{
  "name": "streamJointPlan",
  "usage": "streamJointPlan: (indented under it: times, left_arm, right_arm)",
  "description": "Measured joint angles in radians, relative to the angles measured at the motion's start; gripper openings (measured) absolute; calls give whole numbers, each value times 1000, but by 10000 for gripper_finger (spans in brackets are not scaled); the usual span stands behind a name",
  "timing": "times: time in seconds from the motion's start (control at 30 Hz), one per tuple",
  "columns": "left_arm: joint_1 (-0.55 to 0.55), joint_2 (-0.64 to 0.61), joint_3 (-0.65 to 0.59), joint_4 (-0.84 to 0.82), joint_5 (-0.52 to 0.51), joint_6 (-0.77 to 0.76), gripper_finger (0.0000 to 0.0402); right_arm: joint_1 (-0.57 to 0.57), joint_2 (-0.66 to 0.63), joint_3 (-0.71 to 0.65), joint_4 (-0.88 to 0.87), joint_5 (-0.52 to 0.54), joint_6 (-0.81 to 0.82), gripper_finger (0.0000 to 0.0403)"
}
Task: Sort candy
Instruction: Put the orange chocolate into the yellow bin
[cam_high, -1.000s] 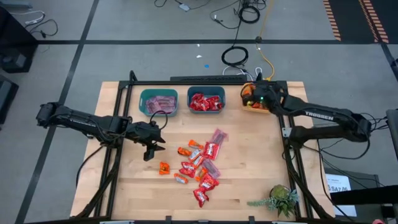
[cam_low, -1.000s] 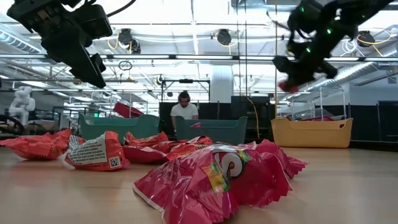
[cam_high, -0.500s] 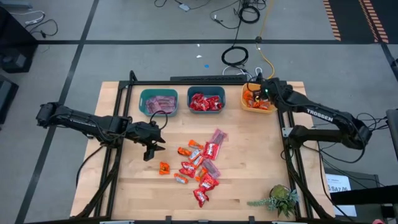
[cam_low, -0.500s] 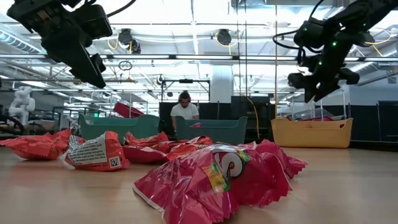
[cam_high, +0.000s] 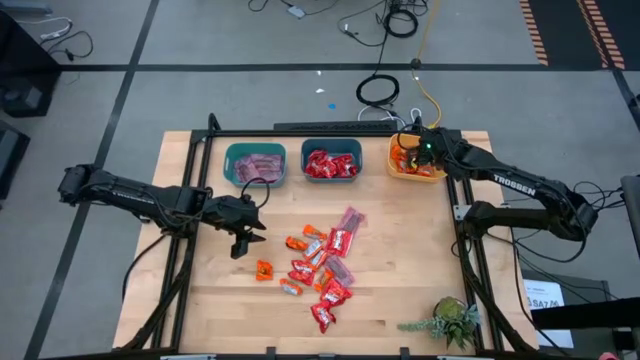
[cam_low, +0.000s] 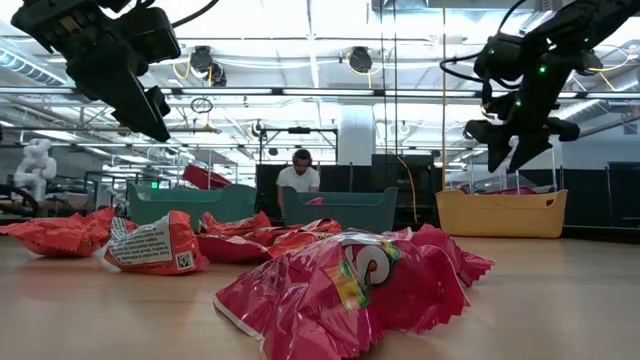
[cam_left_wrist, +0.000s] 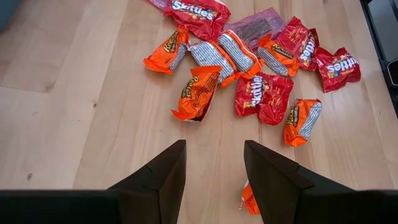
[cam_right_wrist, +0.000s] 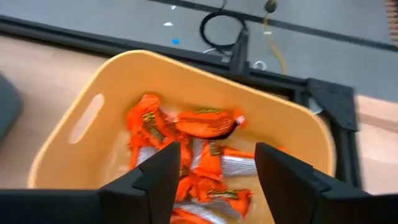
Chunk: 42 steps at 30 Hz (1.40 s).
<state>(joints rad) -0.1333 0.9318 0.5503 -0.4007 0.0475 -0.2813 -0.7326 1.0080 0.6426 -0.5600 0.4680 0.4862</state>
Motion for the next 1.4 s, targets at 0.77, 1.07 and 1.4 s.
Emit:
streamJointPlan:
  times: [0.77, 1.07, 1.4]
  left_arm:
    - [0, 0, 0, 0, 0, 0, 171]
    - [0, 0, 0, 0, 0, 0, 171]
    - [0, 0, 0, -1, 0, 0, 171]
  right_arm:
    - [351, 1, 0, 366, -344, -97, 198]
    - [609, 141, 1, 588, -343, -176, 180]
    - [751, 467, 1, 931, -339, -244, 153]
